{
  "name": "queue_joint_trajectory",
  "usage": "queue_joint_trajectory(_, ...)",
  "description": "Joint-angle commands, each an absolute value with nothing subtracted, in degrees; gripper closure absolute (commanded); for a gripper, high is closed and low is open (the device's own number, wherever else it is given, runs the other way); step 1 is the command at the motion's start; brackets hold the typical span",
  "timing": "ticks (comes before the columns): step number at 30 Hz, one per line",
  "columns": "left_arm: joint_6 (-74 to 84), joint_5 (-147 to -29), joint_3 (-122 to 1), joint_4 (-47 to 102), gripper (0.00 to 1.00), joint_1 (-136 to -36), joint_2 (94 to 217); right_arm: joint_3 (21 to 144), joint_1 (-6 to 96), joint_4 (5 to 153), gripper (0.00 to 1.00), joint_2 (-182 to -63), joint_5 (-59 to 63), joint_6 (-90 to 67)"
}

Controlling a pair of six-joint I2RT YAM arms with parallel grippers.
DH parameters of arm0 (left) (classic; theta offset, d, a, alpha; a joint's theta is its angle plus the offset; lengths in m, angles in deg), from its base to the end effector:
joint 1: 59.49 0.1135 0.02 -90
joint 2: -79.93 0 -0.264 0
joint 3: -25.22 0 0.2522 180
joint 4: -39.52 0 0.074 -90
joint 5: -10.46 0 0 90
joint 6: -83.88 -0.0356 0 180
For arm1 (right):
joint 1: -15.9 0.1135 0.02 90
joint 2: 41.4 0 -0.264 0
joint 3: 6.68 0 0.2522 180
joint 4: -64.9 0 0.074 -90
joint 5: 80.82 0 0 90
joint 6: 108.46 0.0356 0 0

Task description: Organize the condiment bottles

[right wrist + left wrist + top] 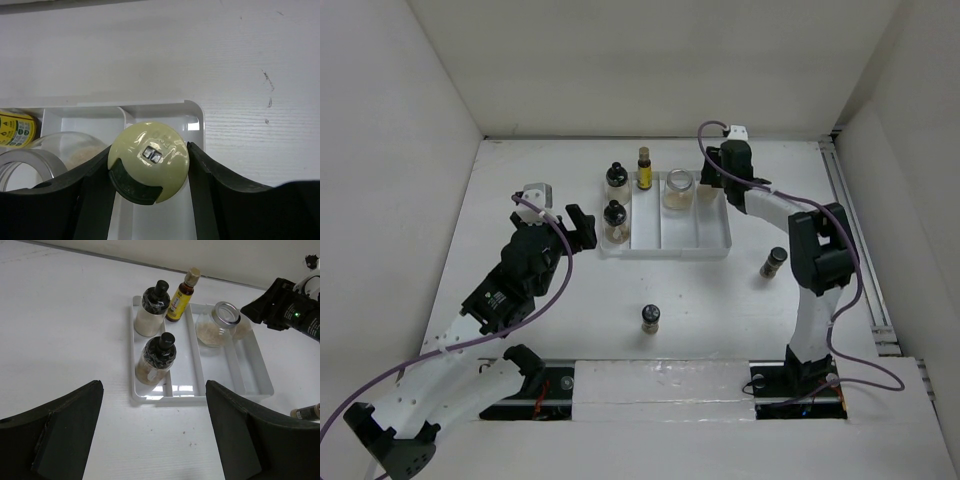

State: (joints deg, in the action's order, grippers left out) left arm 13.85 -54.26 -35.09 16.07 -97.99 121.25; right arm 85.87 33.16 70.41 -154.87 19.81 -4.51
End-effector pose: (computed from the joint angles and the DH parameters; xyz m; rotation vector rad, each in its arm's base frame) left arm 0.1394 -0.0915 0.3616 -0.0710 1.6560 -0.4156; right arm 0.4396 0.1297 0.2171 0.0582 2.0262 0.1560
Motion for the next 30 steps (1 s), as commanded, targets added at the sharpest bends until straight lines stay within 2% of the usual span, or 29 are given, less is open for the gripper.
queue_joint_trajectory(1, 13.22, -54.14, -37.41, 17.41, 0.21, -97.9, 121.15, 89.61, 32.87, 67.59, 0.44, -155.56, 19.72, -3.7)
queue_joint_trajectory(5, 13.22, -54.14, -37.41, 17.41, 0.21, -97.9, 121.15, 89.61, 32.87, 67.59, 0.33, -156.1, 20.25, -3.7)
queue_joint_trajectory(9, 13.22, -54.14, -37.41, 17.41, 0.21, -97.9, 121.15, 89.61, 32.87, 67.59, 0.26, -154.52, 20.25, -3.7)
queue_joint_trajectory(12, 13.22, -54.14, -37.41, 17.41, 0.21, -97.9, 121.15, 88.39, 32.87, 67.59, 0.24, -151.71, 20.25, -3.7)
queue_joint_trajectory(19, 13.22, -54.14, -37.41, 17.41, 0.21, -97.9, 121.15, 79.01, 34.18, 67.59, 0.23, -135.46, 21.57, -2.56)
queue_joint_trajectory(22, 13.22, -54.14, -37.41, 17.41, 0.21, -97.9, 120.62, 70.41, 38.56, 68.12, 0.32, -125.54, 16.93, -2.03)
queue_joint_trajectory(23, 13.22, -54.14, -37.41, 17.41, 0.21, -97.9, 120.62, 68.1, 40.32, 68.12, 0.53, -120.72, 14.91, -2.03)
queue_joint_trajectory(24, 13.22, -54.14, -37.41, 17.41, 0.21, -97.9, 120.62, 65.82, 42.42, 68.12, 0.67, -118.41, 12.1, -2.03)
queue_joint_trajectory(26, 13.22, -54.14, -36.89, 17.41, 0.21, -97.9, 120.1, 59.94, 49.72, 69.25, 0.82, -114.37, 9.37, -3.07)
queue_joint_trajectory(28, 13.22, -54.14, -36.88, 17.41, 0.21, -97.9, 120.1, 57.28, 57.6, 73.44, 0.81, -109.0, 8.39, -5.54)
queue_joint_trajectory(29, 13.22, -54.14, -36.88, 17.41, 0.21, -97.9, 120.1, 55.44, 60.09, 75.39, 0.76, -107.25, 8.38, -6.15)
queue_joint_trajectory(30, 13.22, -54.14, -36.88, 17.41, 0.21, -97.9, 120.1, 54.81, 62.2, 77.59, 0.58, -104.01, 8.38, -6.68)
